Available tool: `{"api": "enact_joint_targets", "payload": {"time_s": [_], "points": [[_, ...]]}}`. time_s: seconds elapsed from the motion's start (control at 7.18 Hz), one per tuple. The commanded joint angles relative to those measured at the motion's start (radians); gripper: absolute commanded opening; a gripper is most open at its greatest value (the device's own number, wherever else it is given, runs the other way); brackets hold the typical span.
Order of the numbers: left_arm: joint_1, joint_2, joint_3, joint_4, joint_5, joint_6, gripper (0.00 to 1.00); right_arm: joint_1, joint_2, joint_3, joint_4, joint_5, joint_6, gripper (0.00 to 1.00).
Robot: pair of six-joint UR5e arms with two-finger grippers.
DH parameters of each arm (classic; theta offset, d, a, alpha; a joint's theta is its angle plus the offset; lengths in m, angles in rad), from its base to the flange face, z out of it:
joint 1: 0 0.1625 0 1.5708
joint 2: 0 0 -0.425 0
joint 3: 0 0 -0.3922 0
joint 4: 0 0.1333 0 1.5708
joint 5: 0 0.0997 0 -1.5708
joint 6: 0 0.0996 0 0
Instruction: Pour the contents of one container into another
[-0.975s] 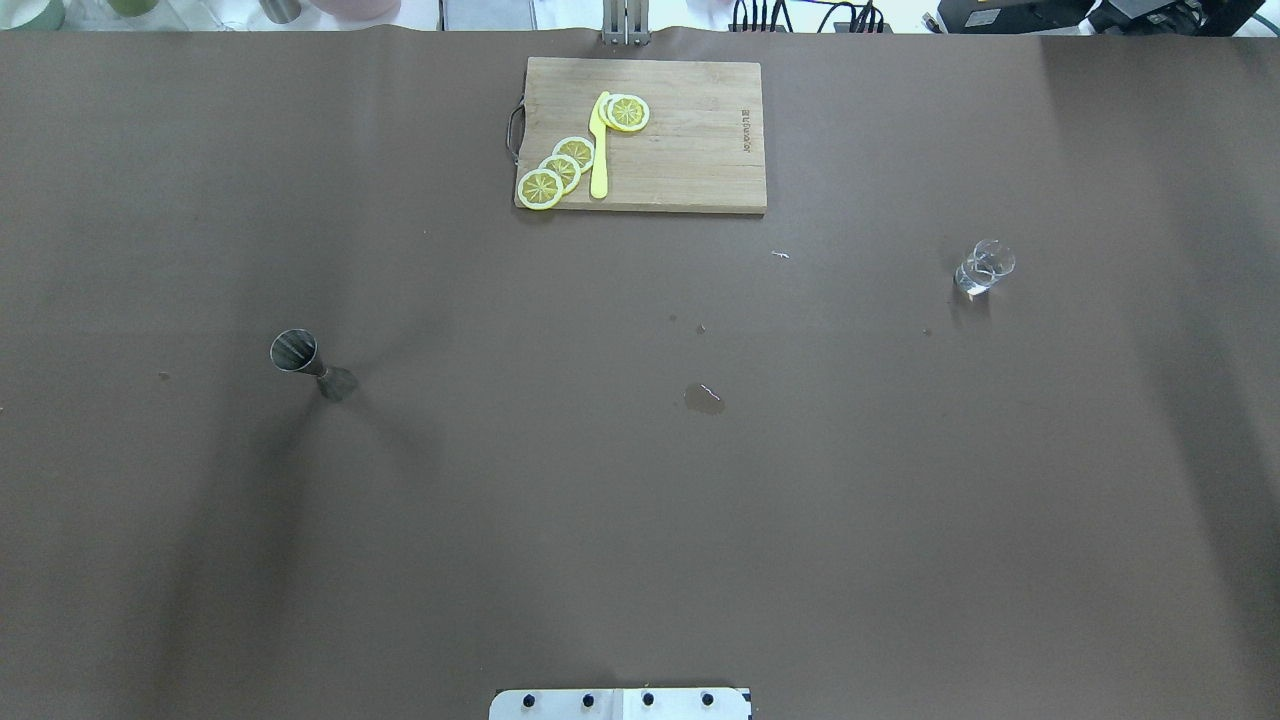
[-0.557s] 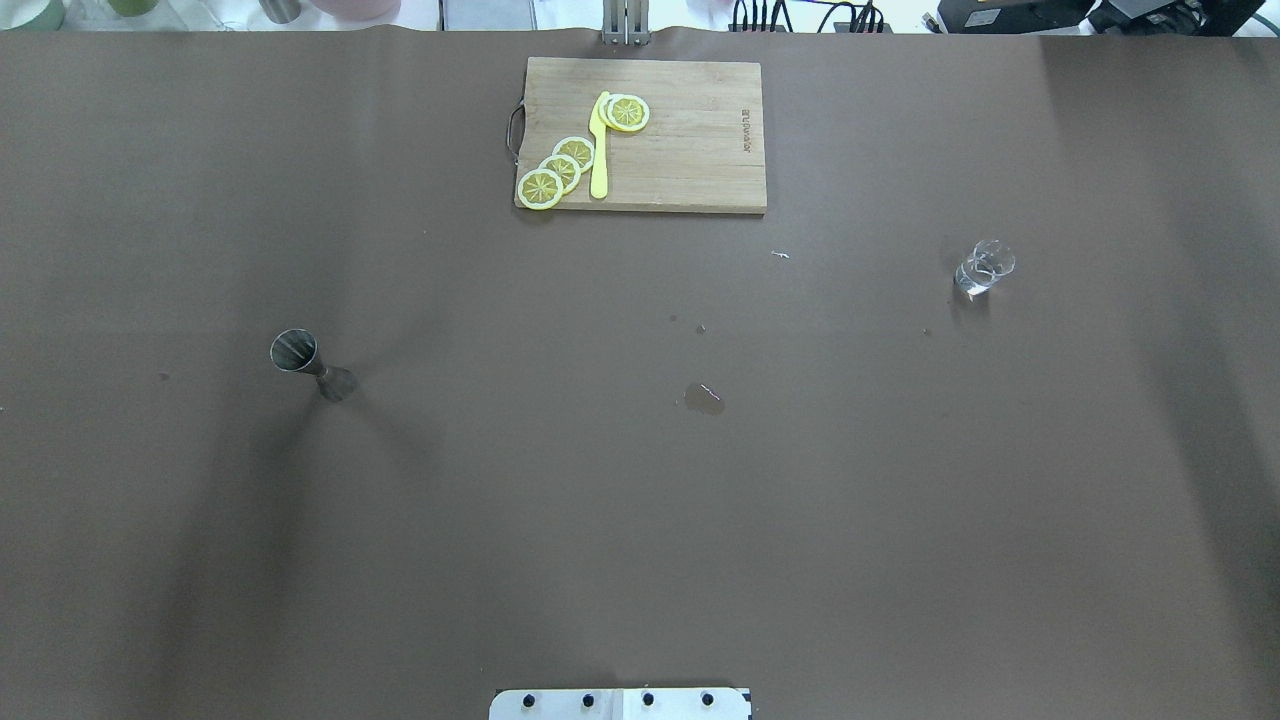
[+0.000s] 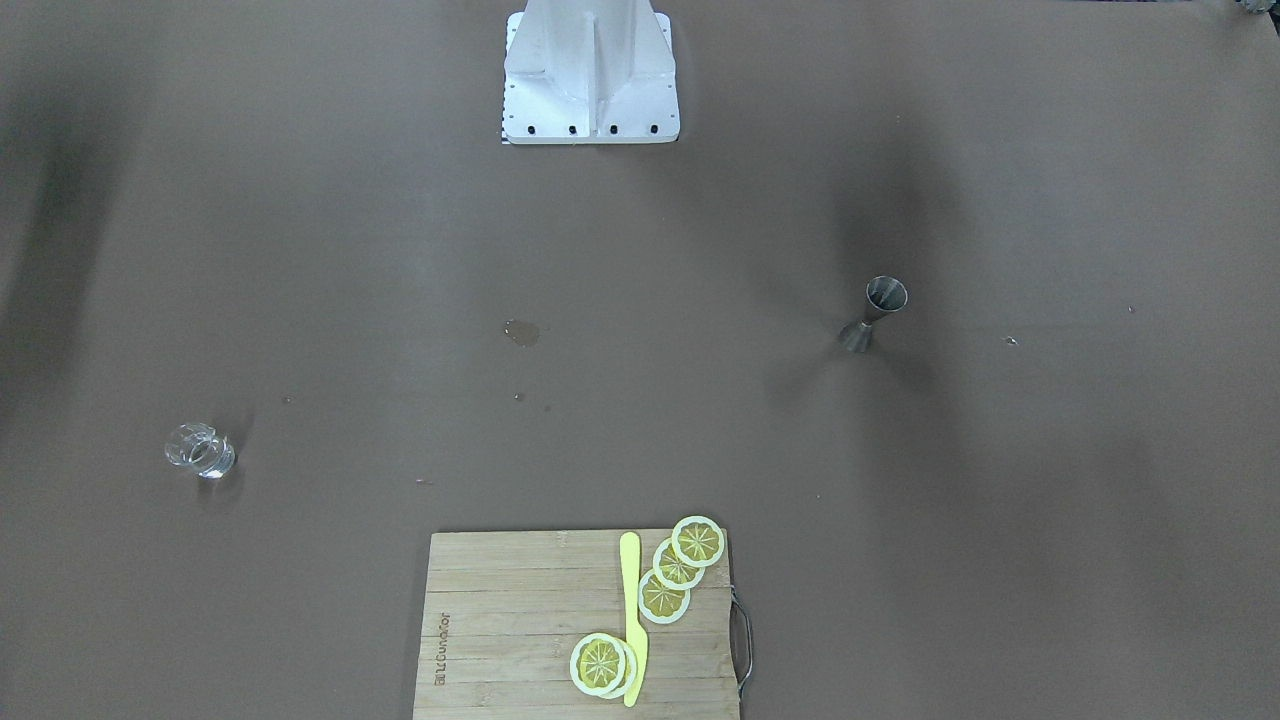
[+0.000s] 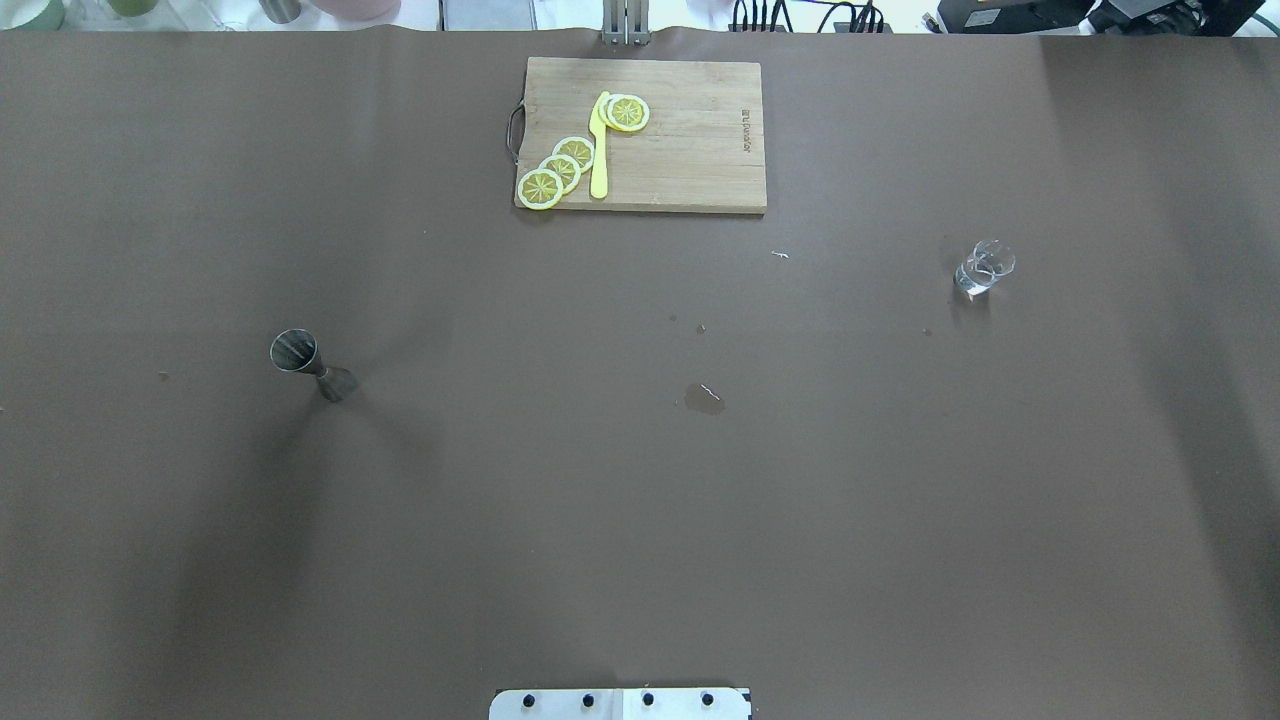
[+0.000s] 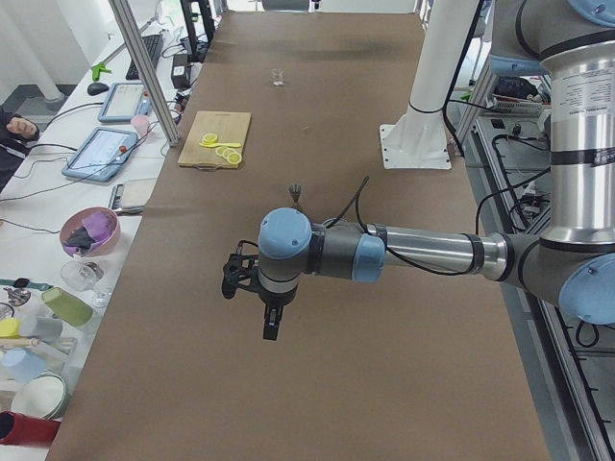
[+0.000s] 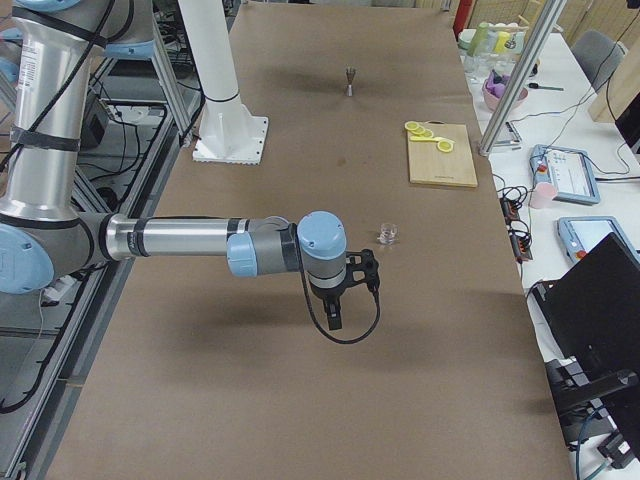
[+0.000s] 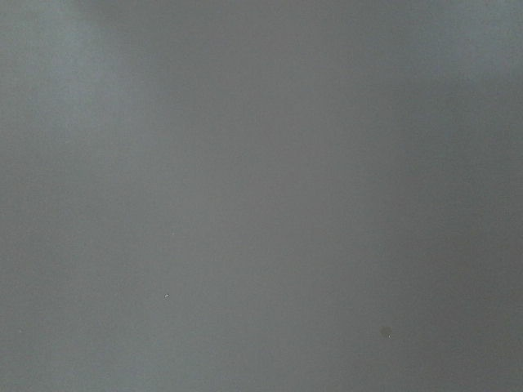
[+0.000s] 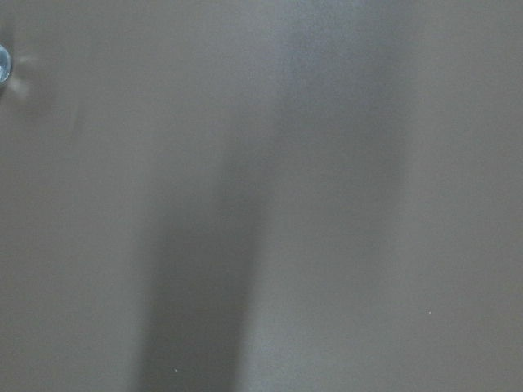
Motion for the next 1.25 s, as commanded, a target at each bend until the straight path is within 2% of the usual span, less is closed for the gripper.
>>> {"api": "enact_joint_targets", "payload": {"time_s": [0.0, 0.28, 0.84, 1.11], "points": [[0.084, -0.004, -0.01, -0.093, 0.002, -0.16, 0.99, 0.002, -0.003, 0.002, 0.002, 0.005, -0.008, 1.0], [0.161, -0.004, -0.022, -0.185, 0.008, -0.293, 0.99, 0.0, 0.0, 0.0, 0.004, 0.003, -0.008, 1.0], [0.285, 0.005, -0.166, -0.185, 0.014, -0.528, 0.99, -0.003, -0.005, 0.029, -0.004, -0.029, -0.009, 1.0], [0.344, 0.008, -0.238, -0.185, 0.04, -0.635, 0.99, -0.079, -0.006, 0.057, -0.007, -0.014, -0.008, 1.0]]}}
